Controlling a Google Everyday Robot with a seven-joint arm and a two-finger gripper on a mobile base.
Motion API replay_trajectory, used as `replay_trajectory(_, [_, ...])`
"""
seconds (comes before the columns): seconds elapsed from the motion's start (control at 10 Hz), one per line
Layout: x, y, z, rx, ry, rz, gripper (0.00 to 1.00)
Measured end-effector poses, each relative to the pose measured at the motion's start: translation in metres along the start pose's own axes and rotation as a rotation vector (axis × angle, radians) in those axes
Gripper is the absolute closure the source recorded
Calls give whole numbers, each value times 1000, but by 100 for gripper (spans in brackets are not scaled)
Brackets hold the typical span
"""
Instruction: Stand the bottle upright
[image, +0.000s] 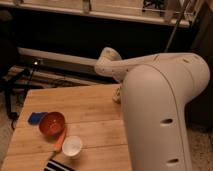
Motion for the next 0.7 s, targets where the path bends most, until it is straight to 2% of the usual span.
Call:
replay_trajectory(0.5, [-9, 0, -11, -1, 43, -37, 66])
replay_trajectory(0.7, [-9, -6, -20, 7, 74, -58, 66])
